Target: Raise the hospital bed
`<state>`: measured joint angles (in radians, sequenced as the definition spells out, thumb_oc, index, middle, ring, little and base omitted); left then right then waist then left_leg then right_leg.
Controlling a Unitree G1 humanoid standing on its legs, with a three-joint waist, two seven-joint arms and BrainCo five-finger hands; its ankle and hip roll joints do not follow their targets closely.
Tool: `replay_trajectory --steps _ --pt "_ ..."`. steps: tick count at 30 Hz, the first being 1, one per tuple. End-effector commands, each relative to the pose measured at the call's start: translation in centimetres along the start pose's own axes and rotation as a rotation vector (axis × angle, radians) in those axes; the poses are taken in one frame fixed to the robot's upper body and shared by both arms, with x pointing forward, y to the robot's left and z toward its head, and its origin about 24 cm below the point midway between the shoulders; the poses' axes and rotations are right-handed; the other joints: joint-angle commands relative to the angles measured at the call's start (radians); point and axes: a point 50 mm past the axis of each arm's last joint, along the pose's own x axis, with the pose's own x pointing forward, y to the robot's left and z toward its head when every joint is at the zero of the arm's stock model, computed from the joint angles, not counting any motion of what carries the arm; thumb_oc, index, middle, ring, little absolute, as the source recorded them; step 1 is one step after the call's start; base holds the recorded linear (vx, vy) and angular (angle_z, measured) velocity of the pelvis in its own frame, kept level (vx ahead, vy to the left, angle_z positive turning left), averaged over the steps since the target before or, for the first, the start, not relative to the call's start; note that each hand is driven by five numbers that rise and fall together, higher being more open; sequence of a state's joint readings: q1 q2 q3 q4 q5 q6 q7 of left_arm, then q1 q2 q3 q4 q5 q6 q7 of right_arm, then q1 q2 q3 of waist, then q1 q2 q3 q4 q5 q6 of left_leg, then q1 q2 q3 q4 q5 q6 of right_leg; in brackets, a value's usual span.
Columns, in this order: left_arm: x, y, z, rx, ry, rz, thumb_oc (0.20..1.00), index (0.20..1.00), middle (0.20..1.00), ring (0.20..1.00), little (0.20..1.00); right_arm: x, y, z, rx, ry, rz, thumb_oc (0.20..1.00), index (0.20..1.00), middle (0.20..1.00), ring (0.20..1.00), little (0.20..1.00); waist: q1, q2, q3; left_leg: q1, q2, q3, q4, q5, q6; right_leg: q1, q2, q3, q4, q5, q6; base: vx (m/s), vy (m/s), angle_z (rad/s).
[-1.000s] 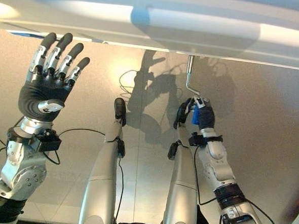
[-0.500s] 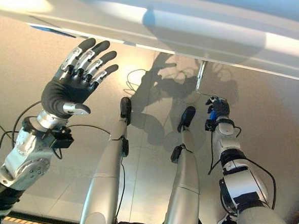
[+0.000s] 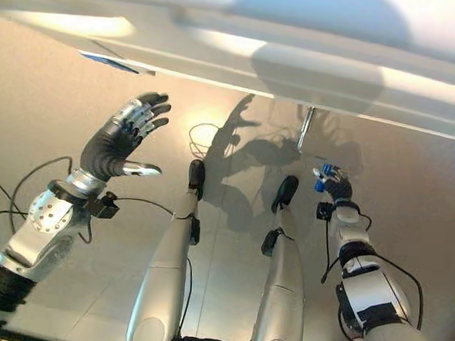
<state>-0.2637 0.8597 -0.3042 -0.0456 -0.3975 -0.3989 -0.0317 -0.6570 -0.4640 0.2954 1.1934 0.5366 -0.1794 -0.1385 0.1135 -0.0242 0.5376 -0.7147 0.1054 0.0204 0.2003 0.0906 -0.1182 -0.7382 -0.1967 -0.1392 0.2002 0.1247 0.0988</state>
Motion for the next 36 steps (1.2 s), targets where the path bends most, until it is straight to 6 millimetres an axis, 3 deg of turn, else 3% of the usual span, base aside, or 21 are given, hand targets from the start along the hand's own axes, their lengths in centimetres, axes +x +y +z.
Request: replay_trajectory --steps 1,4,6,7,8,11,12,13,16,20,26,36 --pt "-0.9 -3.4 -3.4 -0.041 0.086 0.008 1.000 1.000 1.000 1.000 1.000 -1.2 -0.7 -3.8 -0.089 0.095 0.000 1.000 1.000 1.000 1.000 1.000 -0.040 0.033 -0.018 0.096 -0.003 -0.004 -0.004 -0.013 0.005 0.150 0.000 -0.035 0.021 -0.074 0.065 0.01 0.036 -0.02" --pt "-3.1 -5.3 -8.2 0.040 0.321 -0.048 1.000 1.000 1.000 1.000 1.000 -2.4 -0.6 -6.7 -0.159 0.173 0.004 1.000 1.000 1.000 1.000 1.000 -0.050 0.028 -0.018 0.225 -0.003 0.005 -0.038 -0.018 0.008 0.272 0.002 -0.035 -0.016 -0.070 0.071 0.03 0.040 -0.02" --pt "-5.4 -6.6 -11.3 0.004 0.498 -0.046 1.000 1.000 1.000 1.000 1.000 -3.3 -0.5 -8.5 -0.202 0.215 0.017 1.000 1.000 1.000 1.000 1.000 -0.060 0.019 -0.018 0.309 -0.001 0.012 -0.049 -0.022 0.008 0.361 0.007 -0.036 -0.039 -0.071 0.073 0.04 0.022 -0.07" --pt "-5.3 -6.6 -11.3 0.004 0.497 -0.046 1.000 1.000 1.000 1.000 1.000 -3.3 -0.5 -8.5 -0.202 0.214 0.017 1.000 1.000 1.000 1.000 1.000 -0.061 0.019 -0.018 0.308 -0.002 0.012 -0.052 -0.018 0.009 0.359 0.007 -0.037 -0.042 -0.067 0.072 0.04 0.000 -0.19" --pt "-8.1 -8.1 -13.9 -0.041 0.672 -0.031 1.000 1.000 1.000 1.000 1.000 -4.3 -0.7 -10.2 -0.202 0.252 0.020 1.000 1.000 1.000 1.000 1.000 -0.069 0.011 -0.018 0.389 0.003 0.017 -0.067 -0.021 0.009 0.442 0.012 -0.039 -0.062 -0.071 0.073 0.06 -0.014 -0.15" --pt "-12.3 -10.5 -16.3 -0.110 0.899 0.001 1.000 1.000 1.000 1.000 1.000 -6.3 -1.3 -13.5 -0.235 0.360 0.028 1.000 1.000 1.000 1.000 1.000 -0.074 0.008 -0.085 0.463 0.009 0.017 -0.110 -0.017 0.007 0.517 0.019 -0.054 -0.111 -0.070 0.075 0.12 -0.036 -0.02" --pt "-14.9 -11.4 -17.2 -0.127 1.020 0.012 1.000 1.000 1.000 1.000 1.000 -7.5 -1.5 -15.1 -0.271 0.407 0.042 1.000 1.000 1.000 1.000 1.000 -0.079 0.008 -0.136 0.504 0.009 0.019 -0.144 -0.009 0.005 0.554 0.025 -0.064 -0.147 -0.060 0.077 0.09 -0.028 0.00" --pt "-14.9 -11.4 -17.2 -0.128 1.020 0.012 1.000 1.000 1.000 1.000 1.000 -7.5 -1.5 -15.1 -0.272 0.408 0.042 1.000 1.000 1.000 1.000 1.000 -0.079 0.009 -0.135 0.507 0.009 0.018 -0.146 -0.008 0.005 0.557 0.026 -0.065 -0.149 -0.059 0.077 0.06 -0.029 0.02" --pt "-18.3 -12.4 -18.1 -0.153 1.189 0.033 1.000 1.000 1.000 1.000 1.000 -9.4 -1.9 -17.5 -0.357 0.507 0.083 1.000 1.000 1.000 1.000 1.000 -0.081 0.008 -0.211 0.574 0.014 0.030 -0.191 0.000 0.000 0.619 0.034 -0.078 -0.198 -0.046 0.081 0.03 -0.025 -0.03" --pt "-21.1 -12.8 -18.1 -0.199 1.294 0.091 1.000 1.000 1.000 1.000 1.000 -11.7 -1.9 -19.9 -0.392 0.592 0.126 1.000 1.000 1.000 1.000 1.000 -0.086 0.006 -0.306 0.656 0.024 0.039 -0.233 0.003 0.000 0.687 0.041 -0.083 -0.217 -0.052 0.083 0.06 -0.027 -0.06" --pt "-22.0 -14.5 -17.8 -0.277 1.325 0.134 1.000 1.000 1.000 1.000 1.000 -14.5 -1.9 -22.4 -0.394 0.690 0.157 1.000 1.000 1.000 1.000 1.000 -0.095 0.010 -0.405 0.756 0.028 0.035 -0.270 -0.006 0.003 0.791 0.050 -0.096 -0.244 -0.077 0.081 0.05 -0.013 0.07" --pt "-23.6 -15.9 -17.6 -0.324 1.411 0.140 1.000 1.000 1.000 1.000 1.000 -15.4 -1.5 -23.1 -0.344 0.724 0.152 1.000 1.000 1.000 1.000 1.000 -0.104 0.013 -0.459 0.814 0.029 0.036 -0.274 -0.028 0.008 0.847 0.055 -0.095 -0.241 -0.099 0.075 0.00 -0.001 0.01"
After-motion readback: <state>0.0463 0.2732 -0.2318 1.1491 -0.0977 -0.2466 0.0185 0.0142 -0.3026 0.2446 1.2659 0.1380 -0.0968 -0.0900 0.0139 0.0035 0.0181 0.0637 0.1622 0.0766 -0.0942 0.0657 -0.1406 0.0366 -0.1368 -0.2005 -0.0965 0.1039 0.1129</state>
